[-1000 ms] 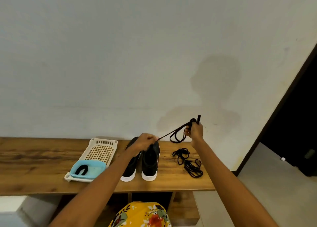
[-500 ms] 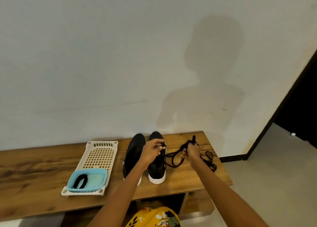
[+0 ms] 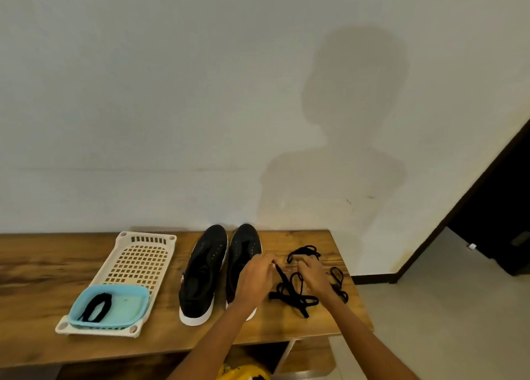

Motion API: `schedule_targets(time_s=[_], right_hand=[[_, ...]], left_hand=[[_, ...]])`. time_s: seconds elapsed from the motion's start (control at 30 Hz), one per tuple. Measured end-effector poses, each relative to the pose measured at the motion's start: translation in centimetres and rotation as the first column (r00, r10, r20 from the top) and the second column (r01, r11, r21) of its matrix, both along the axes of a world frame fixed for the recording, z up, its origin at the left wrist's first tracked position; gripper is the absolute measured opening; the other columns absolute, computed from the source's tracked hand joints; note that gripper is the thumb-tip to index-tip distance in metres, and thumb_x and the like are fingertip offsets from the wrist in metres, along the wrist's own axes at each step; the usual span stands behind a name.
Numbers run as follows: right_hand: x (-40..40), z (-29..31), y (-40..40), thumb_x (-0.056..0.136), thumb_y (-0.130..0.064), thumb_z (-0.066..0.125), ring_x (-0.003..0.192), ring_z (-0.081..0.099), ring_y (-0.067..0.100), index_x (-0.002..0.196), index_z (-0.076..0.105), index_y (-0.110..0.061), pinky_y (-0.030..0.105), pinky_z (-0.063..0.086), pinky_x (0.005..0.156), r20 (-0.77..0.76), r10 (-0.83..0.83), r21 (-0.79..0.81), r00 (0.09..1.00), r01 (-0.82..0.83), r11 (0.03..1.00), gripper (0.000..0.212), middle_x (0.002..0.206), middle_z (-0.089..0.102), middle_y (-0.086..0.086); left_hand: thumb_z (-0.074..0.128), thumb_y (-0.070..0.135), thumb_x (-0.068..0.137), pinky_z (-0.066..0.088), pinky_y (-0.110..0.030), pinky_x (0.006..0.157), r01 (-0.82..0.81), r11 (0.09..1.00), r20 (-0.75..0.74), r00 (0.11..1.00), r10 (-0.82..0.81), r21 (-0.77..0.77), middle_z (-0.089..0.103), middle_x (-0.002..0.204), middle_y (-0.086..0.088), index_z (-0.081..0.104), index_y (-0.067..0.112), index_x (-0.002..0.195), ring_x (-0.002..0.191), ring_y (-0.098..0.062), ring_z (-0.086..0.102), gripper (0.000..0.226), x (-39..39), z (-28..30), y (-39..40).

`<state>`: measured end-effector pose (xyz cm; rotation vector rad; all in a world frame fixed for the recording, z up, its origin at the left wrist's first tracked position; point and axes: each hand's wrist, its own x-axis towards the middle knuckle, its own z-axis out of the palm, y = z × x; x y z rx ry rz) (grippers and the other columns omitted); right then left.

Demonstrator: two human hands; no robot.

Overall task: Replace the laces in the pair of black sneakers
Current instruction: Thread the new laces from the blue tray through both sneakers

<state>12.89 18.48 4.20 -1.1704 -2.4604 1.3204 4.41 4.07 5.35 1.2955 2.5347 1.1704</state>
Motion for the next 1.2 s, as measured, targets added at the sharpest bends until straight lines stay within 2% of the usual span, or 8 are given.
schedule_targets(time_s=[0.1, 0.33, 0.43, 0.53, 0.63, 0.73, 1.03, 1.2], right_hand=[[-1.5, 2.4, -1.6, 0.102, -0.041, 0.033, 0.091, 0.062, 0.015, 0.087, 0.068, -0.012, 0.026, 0.045, 0.082, -0.098, -0.103, -0.45, 0.99, 0.048, 0.892, 0.048, 0.086, 0.069, 0.001], [-4.3, 0.2, -3.2, 0.103, -0.022, 0.036, 0.068, 0.057, 0.017, 0.103, 0.059, -0.002, 0.026, 0.049, 0.063, -0.188, -0.438, -0.612, 0.879, 0.244, 0.752, 0.03, 0.075, 0.06, 0.007], [-4.4, -1.0, -2.7, 0.103, -0.021, 0.036, 0.063, 0.049, 0.013, 0.127, 0.048, -0.005, 0.021, 0.043, 0.051, -0.102, -0.431, -0.551, 0.897, 0.31, 0.775, 0.032, 0.078, 0.052, 0.002], [-4.4, -2.3, -2.9, 0.099, -0.045, 0.042, 0.125, 0.048, 0.027, 0.148, 0.027, -0.012, 0.038, 0.046, 0.095, -0.029, -0.316, -0.411, 0.948, 0.277, 0.869, 0.061, 0.14, 0.045, 0.008], [-4.5, -3.0, -3.6, 0.1, -0.047, 0.031, 0.075, 0.056, 0.015, 0.101, 0.057, -0.019, 0.025, 0.046, 0.063, -0.042, -0.234, -0.386, 0.971, 0.2, 0.901, 0.038, 0.091, 0.057, 0.004], [-4.1, -3.1, -4.9, 0.104, -0.03, 0.03, 0.051, 0.036, 0.012, 0.073, 0.046, -0.016, 0.024, 0.029, 0.046, -0.037, -0.171, -0.373, 0.985, 0.145, 0.916, 0.037, 0.062, 0.042, 0.001], [-1.7, -4.9, -9.7, 0.101, -0.008, 0.036, 0.059, 0.051, 0.012, 0.108, 0.059, -0.003, 0.02, 0.042, 0.048, -0.049, -0.106, -0.401, 0.993, 0.078, 0.913, 0.025, 0.072, 0.054, 0.001], [-2.2, -5.4, -8.7, 0.097, -0.008, 0.049, 0.063, 0.057, 0.007, 0.105, 0.066, -0.005, 0.015, 0.05, 0.055, -0.163, -0.236, -0.345, 0.958, 0.169, 0.923, 0.019, 0.074, 0.062, -0.001]], left_hand=[[0.048, 0.011, 0.094, 0.044, -0.014, 0.079, 0.078, 0.997, -0.012, 0.997, -0.078, 0.014, 0.065, 0.102, 0.007, 0.065, 0.019, 0.099, 0.092, -0.006, 0.058, 0.02, 0.5, -0.3, 0.8], [0.049, 0.017, 0.095, 0.038, -0.024, 0.094, -0.109, 0.987, -0.072, 0.992, 0.101, -0.121, 0.049, 0.126, 0.002, 0.052, 0.019, 0.122, 0.114, -0.014, 0.045, 0.028, 0.6, -2.6, 0.2], [0.057, 0.026, 0.092, 0.042, -0.024, 0.096, -0.242, 0.936, 0.087, 0.958, 0.271, -0.256, 0.05, 0.126, -0.001, 0.043, 0.016, 0.125, 0.116, -0.015, 0.047, 0.038, -0.7, -3.8, -1.0], [0.057, 0.026, 0.092, 0.05, -0.029, 0.084, -0.165, 0.924, 0.184, 0.953, 0.239, -0.345, 0.065, 0.107, -0.003, 0.043, 0.013, 0.127, 0.101, -0.02, 0.062, 0.039, -1.6, -4.5, -1.3], [0.049, 0.016, 0.095, 0.051, -0.035, 0.083, -0.145, 0.914, 0.219, 0.946, 0.241, -0.38, 0.066, 0.11, -0.009, 0.047, 0.013, 0.13, 0.102, -0.026, 0.062, 0.036, -1.9, -4.2, -1.7], [0.045, 0.012, 0.094, 0.05, -0.034, 0.081, -0.11, 0.901, 0.244, 0.943, 0.228, -0.419, 0.065, 0.116, -0.008, 0.059, 0.016, 0.121, 0.103, -0.026, 0.061, 0.031, -1.4, -3.3, -2.7], [0.045, 0.005, 0.093, 0.055, -0.032, 0.067, 0.156, 0.907, 0.501, 0.863, 0.068, -0.391, 0.07, 0.095, -0.013, 0.066, 0.01, 0.103, 0.075, -0.028, 0.067, 0.024, 1.4, -2.7, -6.6], [0.049, 0.01, 0.093, 0.051, -0.029, 0.073, -0.184, 0.955, 0.18, 0.957, 0.228, -0.231, 0.064, 0.106, -0.003, 0.067, 0.017, 0.11, 0.091, -0.018, 0.062, 0.026, -1.4, -3.3, -5.3]])
